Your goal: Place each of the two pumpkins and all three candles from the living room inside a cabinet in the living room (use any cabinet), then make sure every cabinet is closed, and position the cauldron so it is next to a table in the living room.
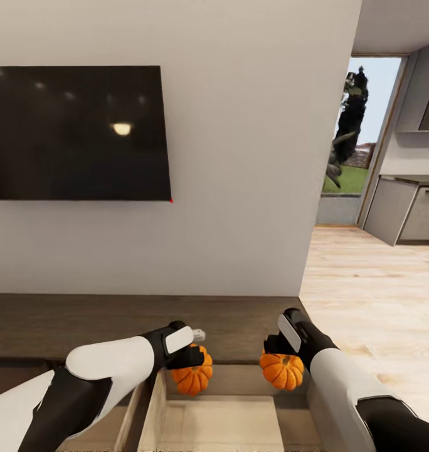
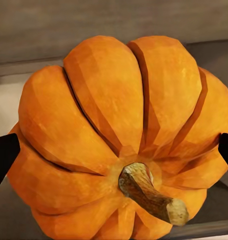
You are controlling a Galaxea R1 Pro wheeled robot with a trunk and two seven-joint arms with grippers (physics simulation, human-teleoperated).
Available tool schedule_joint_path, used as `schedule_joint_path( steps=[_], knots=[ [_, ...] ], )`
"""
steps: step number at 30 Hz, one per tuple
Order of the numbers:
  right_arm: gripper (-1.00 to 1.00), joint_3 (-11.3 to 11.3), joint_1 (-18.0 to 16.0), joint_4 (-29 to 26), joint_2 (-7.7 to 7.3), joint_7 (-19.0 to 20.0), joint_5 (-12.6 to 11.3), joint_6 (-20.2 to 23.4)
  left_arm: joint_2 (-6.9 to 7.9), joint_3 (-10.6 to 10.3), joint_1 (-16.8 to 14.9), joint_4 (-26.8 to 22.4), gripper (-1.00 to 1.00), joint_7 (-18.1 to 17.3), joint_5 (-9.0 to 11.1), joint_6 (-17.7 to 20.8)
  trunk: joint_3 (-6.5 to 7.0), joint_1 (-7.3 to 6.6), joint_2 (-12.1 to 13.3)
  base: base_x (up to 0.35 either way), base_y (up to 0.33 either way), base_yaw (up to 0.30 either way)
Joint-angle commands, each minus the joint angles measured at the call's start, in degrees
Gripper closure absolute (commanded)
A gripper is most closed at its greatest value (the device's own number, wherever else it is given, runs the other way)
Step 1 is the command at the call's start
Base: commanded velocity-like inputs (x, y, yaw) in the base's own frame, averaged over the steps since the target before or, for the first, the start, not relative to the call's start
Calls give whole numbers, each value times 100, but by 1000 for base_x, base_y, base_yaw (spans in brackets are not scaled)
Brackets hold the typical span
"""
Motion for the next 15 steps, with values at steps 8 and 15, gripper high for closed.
schedule_joint_path(
  steps=[8, 15],
  knots=[
    [100, 45, 7, 441, 15, -45, -19, -412, 0, 630, -1, -59, 100, 71, 26, -56, -150, 175, -326, 0, 0, 0],
    [100, 268, 11, 880, 15, 5, 22, -1116, 0, 663, 1, -64, 100, 81, 26, -145, -275, 329, -607, 0, 0, 0]
  ],
)
